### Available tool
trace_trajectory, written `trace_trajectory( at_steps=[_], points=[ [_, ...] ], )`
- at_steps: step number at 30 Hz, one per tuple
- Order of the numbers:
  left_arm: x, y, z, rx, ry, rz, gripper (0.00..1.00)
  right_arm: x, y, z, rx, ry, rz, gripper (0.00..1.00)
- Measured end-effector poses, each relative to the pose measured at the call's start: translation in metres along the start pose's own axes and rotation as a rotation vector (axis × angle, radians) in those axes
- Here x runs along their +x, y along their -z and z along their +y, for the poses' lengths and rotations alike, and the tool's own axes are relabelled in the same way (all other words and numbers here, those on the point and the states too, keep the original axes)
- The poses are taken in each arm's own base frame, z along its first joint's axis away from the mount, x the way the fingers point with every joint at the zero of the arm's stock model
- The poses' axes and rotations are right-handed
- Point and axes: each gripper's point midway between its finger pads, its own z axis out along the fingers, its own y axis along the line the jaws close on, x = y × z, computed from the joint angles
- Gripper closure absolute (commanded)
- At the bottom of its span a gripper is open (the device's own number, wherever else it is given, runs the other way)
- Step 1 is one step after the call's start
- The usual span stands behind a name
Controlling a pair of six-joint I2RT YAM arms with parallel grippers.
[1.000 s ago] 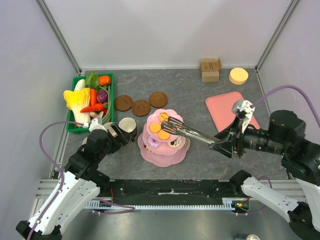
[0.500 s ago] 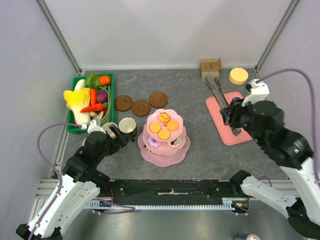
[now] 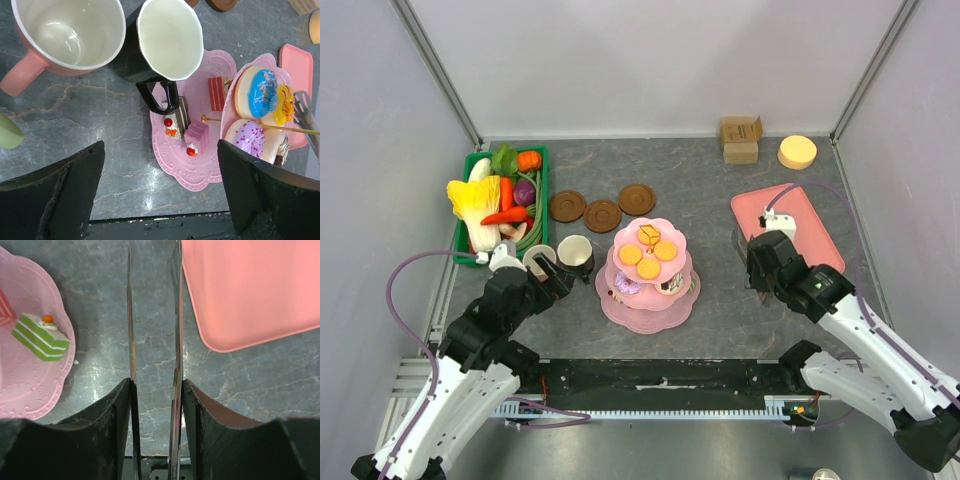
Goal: Serve the afternoon tea
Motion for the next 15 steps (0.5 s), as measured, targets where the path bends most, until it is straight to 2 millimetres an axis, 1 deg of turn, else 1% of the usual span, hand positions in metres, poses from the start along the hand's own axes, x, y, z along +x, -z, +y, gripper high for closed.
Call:
trace_trajectory(
  at_steps=[4,8,11,15],
  points=[
    [0.003,0.001,0.004,-0.014,-0.003,0.012,0.01,0.03,-0.017,-0.001,0.001,-0.009,0.051,0.48],
    [0.004,0.002,0.005,-0.015,0.004,0.014,0.01,0.051,-0.03,-0.002,0.013,-0.023,0.09,0.44],
    [0.004,0.002,0.004,-0.012,0.009,0.015,0.01,0.06,-0.036,-0.001,0.019,-0.036,0.115,0.39],
    [0.005,0.002,0.004,-0.013,0.023,0.019,0.01,0.06,-0.041,0.004,0.013,-0.09,0.111,0.34]
  ],
)
